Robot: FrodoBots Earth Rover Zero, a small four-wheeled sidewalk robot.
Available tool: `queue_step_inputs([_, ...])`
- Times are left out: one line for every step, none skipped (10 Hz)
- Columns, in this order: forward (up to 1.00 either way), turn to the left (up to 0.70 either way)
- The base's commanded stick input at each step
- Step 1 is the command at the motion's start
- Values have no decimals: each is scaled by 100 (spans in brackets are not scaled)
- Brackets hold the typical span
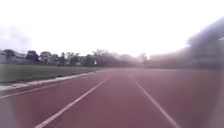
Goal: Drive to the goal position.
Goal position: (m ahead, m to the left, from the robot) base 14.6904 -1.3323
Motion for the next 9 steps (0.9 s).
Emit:
queue_step_inputs([70,-12])
queue_step_inputs([70,0])
queue_step_inputs([70,0])
queue_step_inputs([70,0])
queue_step_inputs([70,0])
queue_step_inputs([70,0])
queue_step_inputs([70,0])
queue_step_inputs([70,0])
queue_step_inputs([70,0])
